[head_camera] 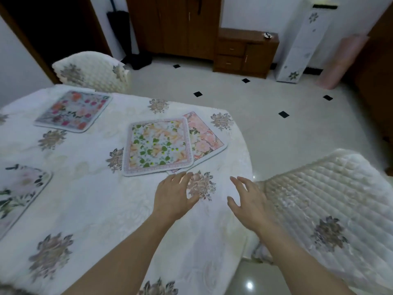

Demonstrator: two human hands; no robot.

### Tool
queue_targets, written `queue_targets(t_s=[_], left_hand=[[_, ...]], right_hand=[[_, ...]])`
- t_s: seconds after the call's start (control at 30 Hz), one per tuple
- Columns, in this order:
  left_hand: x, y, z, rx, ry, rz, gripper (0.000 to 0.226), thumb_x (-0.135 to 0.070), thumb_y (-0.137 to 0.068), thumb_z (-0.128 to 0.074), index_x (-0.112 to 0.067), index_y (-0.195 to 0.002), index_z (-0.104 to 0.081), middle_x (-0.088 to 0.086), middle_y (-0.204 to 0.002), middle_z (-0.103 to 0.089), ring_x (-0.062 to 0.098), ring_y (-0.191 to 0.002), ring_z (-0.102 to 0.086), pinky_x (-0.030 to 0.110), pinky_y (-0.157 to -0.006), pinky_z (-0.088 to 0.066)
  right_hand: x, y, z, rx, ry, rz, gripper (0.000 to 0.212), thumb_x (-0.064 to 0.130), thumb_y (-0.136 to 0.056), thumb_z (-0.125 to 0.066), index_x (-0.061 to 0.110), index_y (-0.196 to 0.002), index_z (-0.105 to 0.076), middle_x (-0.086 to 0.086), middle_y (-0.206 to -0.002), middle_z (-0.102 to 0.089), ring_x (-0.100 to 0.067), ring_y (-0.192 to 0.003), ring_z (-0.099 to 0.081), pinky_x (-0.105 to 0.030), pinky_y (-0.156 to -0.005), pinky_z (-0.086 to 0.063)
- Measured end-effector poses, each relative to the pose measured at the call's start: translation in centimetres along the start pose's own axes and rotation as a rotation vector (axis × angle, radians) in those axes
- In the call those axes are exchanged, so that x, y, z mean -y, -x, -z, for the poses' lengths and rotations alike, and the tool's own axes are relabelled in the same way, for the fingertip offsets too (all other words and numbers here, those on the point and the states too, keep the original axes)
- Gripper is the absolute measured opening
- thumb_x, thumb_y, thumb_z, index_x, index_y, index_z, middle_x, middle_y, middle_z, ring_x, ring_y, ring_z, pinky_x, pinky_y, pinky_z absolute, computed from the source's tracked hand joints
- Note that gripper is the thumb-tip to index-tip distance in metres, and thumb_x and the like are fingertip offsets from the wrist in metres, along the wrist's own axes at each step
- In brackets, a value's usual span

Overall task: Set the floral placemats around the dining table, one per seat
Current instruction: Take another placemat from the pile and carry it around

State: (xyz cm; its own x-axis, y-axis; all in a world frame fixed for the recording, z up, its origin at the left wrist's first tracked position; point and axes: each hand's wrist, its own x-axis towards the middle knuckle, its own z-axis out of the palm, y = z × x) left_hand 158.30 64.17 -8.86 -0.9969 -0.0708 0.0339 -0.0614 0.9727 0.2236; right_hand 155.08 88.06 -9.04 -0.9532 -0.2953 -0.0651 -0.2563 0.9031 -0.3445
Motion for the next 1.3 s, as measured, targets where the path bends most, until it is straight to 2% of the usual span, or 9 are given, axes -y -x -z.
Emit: queue_targets(t_s=[0.2, 0.3, 0.47, 0.53, 0.77, 0.93, 1.07, 1.2, 1.3], left_hand=[[4.2, -3.1, 0.7, -0.076, 0.068, 0.233, 0.059, -0.055, -0.088, -0.054, -0.021, -0.137, -0.052, 0.001, -0.131, -0.061, 0.026, -0.116, -0.057, 0.038, -0.090, -0.050], [5.8, -4.9, 0.9, -0.092, 0.108, 0.338, 0.060, -0.053, -0.090, -0.055, -0.021, -0.140, -0.049, 0.001, -0.135, -0.058, 0.025, -0.119, -0.055, 0.038, -0.092, -0.048], [9.7, -8.3, 0.5, -0.097, 0.109, 0.530, 0.064, -0.061, -0.087, -0.053, -0.025, -0.140, -0.047, 0.000, -0.136, -0.057, 0.025, -0.118, -0.055, 0.038, -0.086, -0.049], [11.2, -9.7, 0.1, -0.106, 0.113, 0.611, 0.064, -0.062, -0.087, -0.052, -0.025, -0.139, -0.047, 0.001, -0.136, -0.057, 0.027, -0.119, -0.054, 0.039, -0.087, -0.049], [15.0, -13.7, -2.7, -0.130, 0.193, 0.847, 0.074, -0.070, -0.081, -0.053, -0.024, -0.139, -0.046, 0.004, -0.140, -0.052, 0.029, -0.127, -0.048, 0.045, -0.101, -0.043], [18.0, -16.2, -4.5, -0.139, 0.131, 0.989, 0.078, -0.068, -0.078, -0.059, -0.015, -0.134, -0.048, 0.013, -0.138, -0.046, 0.034, -0.128, -0.040, 0.047, -0.104, -0.037], [19.8, -17.6, -5.4, -0.119, 0.042, 1.066, 0.094, -0.076, -0.071, -0.060, -0.010, -0.136, -0.044, 0.019, -0.136, -0.045, 0.039, -0.125, -0.042, 0.050, -0.105, -0.036], [21.1, -18.8, -5.3, -0.096, 0.114, 1.116, 0.104, -0.077, -0.067, -0.064, -0.013, -0.144, -0.034, 0.018, -0.139, -0.043, 0.038, -0.130, -0.038, 0.053, -0.106, -0.035], [21.7, -19.1, -5.1, -0.104, 0.207, 1.163, 0.103, -0.075, -0.068, -0.066, -0.014, -0.144, -0.033, 0.019, -0.138, -0.043, 0.039, -0.128, -0.041, 0.054, -0.103, -0.039]], right_hand=[[2.6, -6.4, -0.7, 0.055, 0.027, 0.158, 0.061, 0.047, -0.096, -0.045, 0.028, -0.151, -0.028, -0.001, -0.153, -0.036, -0.020, -0.139, -0.033, -0.041, -0.112, -0.031], [3.6, -9.8, -1.2, 0.055, 0.023, 0.194, 0.060, 0.044, -0.095, -0.049, 0.024, -0.149, -0.034, -0.004, -0.149, -0.042, -0.023, -0.135, -0.039, -0.042, -0.109, -0.034], [4.8, -16.3, -2.5, 0.064, 0.029, 0.225, 0.062, 0.043, -0.092, -0.052, 0.020, -0.147, -0.035, -0.006, -0.141, -0.049, -0.028, -0.128, -0.047, -0.045, -0.106, -0.038], [5.0, -19.1, -3.4, 0.065, 0.039, 0.247, 0.061, 0.042, -0.091, -0.054, 0.017, -0.145, -0.038, -0.008, -0.135, -0.053, -0.029, -0.122, -0.051, -0.046, -0.099, -0.044], [6.5, -26.6, -7.7, 0.103, 0.057, 0.208, 0.059, 0.044, -0.090, -0.056, 0.011, -0.137, -0.045, -0.013, -0.118, -0.057, -0.031, -0.101, -0.057, -0.041, -0.073, -0.049], [8.1, -30.3, -10.5, 0.043, 0.056, 0.181, 0.055, 0.052, -0.085, -0.061, 0.008, -0.118, -0.053, -0.012, -0.101, -0.059, -0.030, -0.085, -0.055, -0.037, -0.062, -0.047], [9.8, -31.7, -11.6, 0.028, 0.067, 0.104, 0.060, 0.057, -0.083, -0.060, 0.005, -0.112, -0.055, -0.014, -0.100, -0.060, -0.030, -0.089, -0.056, -0.039, -0.067, -0.050], [11.0, -32.0, -12.3, 0.042, -0.041, -0.033, 0.068, 0.057, -0.082, -0.064, 0.000, -0.117, -0.052, -0.017, -0.108, -0.059, -0.033, -0.096, -0.055, -0.041, -0.076, -0.050], [11.3, -32.4, -12.5, 0.061, -0.182, -0.111, 0.064, 0.054, -0.084, -0.063, 0.002, -0.117, -0.049, -0.014, -0.102, -0.063, -0.033, -0.091, -0.059, -0.042, -0.073, -0.052]])
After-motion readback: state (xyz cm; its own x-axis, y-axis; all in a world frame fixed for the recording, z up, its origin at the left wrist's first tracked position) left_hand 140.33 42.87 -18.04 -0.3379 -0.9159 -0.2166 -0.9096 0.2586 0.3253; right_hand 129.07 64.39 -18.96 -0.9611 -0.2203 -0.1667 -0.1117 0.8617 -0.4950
